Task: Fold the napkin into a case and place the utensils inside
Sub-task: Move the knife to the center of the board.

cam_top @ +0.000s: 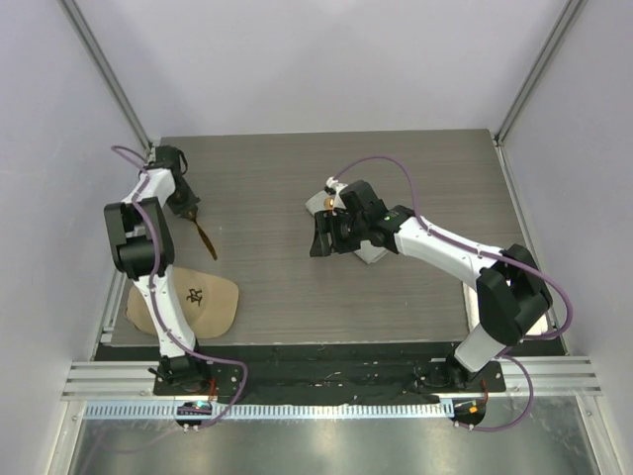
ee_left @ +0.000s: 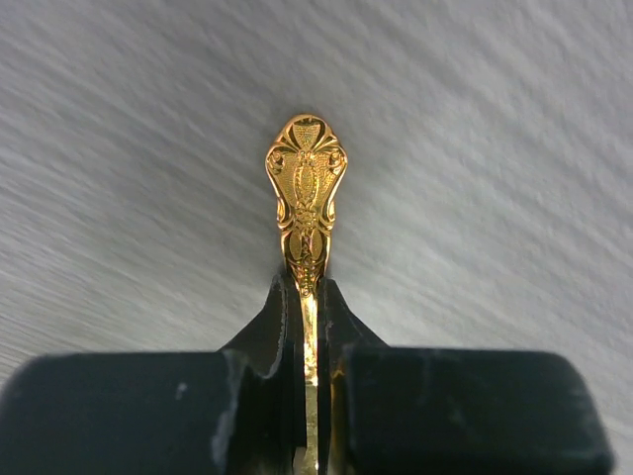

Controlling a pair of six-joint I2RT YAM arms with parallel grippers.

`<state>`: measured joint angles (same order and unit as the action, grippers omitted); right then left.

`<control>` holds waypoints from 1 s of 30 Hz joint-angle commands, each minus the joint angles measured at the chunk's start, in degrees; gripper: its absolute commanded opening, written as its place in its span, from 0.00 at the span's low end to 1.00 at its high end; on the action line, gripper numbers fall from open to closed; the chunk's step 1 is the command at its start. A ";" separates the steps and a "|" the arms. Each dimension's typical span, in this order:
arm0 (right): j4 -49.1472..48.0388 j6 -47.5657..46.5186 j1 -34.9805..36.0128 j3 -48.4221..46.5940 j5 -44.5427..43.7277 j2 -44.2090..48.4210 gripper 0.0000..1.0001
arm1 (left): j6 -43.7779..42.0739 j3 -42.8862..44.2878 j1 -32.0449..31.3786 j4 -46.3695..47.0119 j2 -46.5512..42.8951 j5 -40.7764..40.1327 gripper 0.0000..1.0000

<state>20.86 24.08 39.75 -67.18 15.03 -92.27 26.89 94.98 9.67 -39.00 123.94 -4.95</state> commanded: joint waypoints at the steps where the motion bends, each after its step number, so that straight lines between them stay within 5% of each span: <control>1: -2.49 -0.61 0.94 -1.46 -0.44 -0.54 0.65 | 3.86 -8.48 -3.43 -4.51 -0.97 9.86 0.00; 16: -5.66 -1.04 5.25 -10.95 -1.14 -13.54 0.68 | 9.15 -22.99 -14.24 2.88 -12.39 12.70 0.00; 21: -4.43 -1.14 4.46 -15.34 -1.84 -15.92 0.68 | 5.98 -21.24 -14.86 0.16 -15.65 11.55 0.03; 25: -4.51 0.18 3.76 -18.42 0.96 -17.68 0.68 | 2.20 -19.41 -15.73 0.60 -18.03 11.19 0.31; 30: -9.60 5.80 3.06 -18.43 5.71 -20.49 0.53 | -0.96 -13.52 -16.09 0.60 -15.05 13.38 0.21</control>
<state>16.29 25.58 43.22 -84.44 16.99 -111.07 29.76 76.03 -5.91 -38.57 109.25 7.33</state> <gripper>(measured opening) 0.613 0.267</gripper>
